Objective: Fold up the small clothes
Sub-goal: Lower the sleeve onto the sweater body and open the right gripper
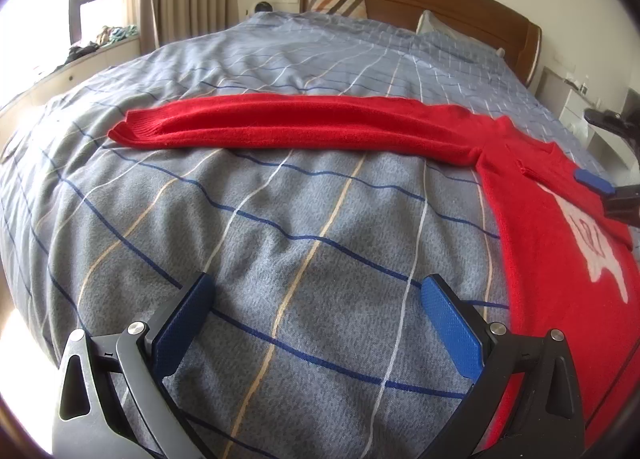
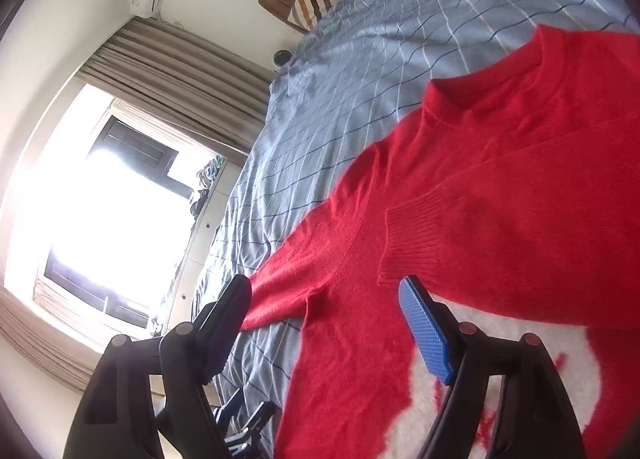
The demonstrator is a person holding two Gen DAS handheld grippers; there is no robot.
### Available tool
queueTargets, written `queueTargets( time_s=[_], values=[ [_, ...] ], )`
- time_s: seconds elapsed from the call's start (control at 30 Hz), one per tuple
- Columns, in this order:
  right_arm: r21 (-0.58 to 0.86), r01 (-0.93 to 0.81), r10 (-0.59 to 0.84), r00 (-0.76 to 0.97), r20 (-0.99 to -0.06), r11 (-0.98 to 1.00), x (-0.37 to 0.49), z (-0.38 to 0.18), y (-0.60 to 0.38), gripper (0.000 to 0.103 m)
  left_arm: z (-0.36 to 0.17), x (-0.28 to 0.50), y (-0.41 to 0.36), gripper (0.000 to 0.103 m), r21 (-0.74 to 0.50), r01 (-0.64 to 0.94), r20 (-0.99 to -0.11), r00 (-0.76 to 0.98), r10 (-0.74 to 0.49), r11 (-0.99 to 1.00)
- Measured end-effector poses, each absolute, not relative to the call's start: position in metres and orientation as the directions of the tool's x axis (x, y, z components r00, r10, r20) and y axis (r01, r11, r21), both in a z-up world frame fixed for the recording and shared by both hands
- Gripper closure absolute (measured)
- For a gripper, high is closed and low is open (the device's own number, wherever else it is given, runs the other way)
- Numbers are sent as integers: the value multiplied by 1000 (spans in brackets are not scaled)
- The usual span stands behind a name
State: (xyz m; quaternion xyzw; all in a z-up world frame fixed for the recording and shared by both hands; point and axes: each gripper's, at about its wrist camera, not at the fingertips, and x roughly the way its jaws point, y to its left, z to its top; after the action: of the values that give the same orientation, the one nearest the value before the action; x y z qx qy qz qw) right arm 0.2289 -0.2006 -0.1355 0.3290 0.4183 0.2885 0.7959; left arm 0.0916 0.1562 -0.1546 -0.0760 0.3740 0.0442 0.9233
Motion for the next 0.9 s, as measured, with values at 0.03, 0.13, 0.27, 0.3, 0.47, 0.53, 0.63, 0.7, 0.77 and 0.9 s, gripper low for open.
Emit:
queueTargets(
  time_s=[0.03, 0.13, 0.27, 0.3, 0.47, 0.53, 0.63, 0.7, 0.77, 0.9],
  values=[
    [742, -188, 712, 502, -490, 643, 219, -131, -213, 26, -154, 91, 157, 0, -110, -138, -698, 716, 22, 984],
    [607, -195, 591, 574, -567, 771, 186, -120, -258, 26, -155, 91, 156, 0, -107, -140, -699, 715, 26, 984],
    [439, -146, 425, 631, -649, 886, 133, -119, -314, 26, -156, 91, 154, 0, -92, -141, -701, 712, 37, 986],
    [413, -131, 396, 635, -663, 902, 119, -120, -326, 26, -156, 91, 154, 0, -88, -142, -701, 712, 40, 986],
    [270, -73, 252, 648, -718, 960, 48, -139, -364, 26, -157, 90, 151, 0, -74, -149, -704, 708, 54, 986],
    [223, -47, 198, 659, -725, 974, 19, -147, -369, 26, -158, 91, 149, 0, -61, -151, -704, 707, 65, 987],
    [196, -12, 147, 708, -691, 981, -16, -150, -371, 26, -158, 90, 148, 0, -58, -152, -703, 708, 68, 987],
    [184, 21, 107, 746, -657, 983, -33, -148, -369, 26, -158, 90, 148, 0, -61, -151, -702, 709, 65, 987],
    [175, 63, 63, 773, -631, 983, -45, -148, -369, 26, -157, 89, 147, 0, -62, -152, -701, 710, 65, 987],
    [89, 120, -43, 798, -601, 989, -49, -142, -371, 26, -157, 88, 143, 0, -46, -156, -700, 710, 79, 987]
  ],
)
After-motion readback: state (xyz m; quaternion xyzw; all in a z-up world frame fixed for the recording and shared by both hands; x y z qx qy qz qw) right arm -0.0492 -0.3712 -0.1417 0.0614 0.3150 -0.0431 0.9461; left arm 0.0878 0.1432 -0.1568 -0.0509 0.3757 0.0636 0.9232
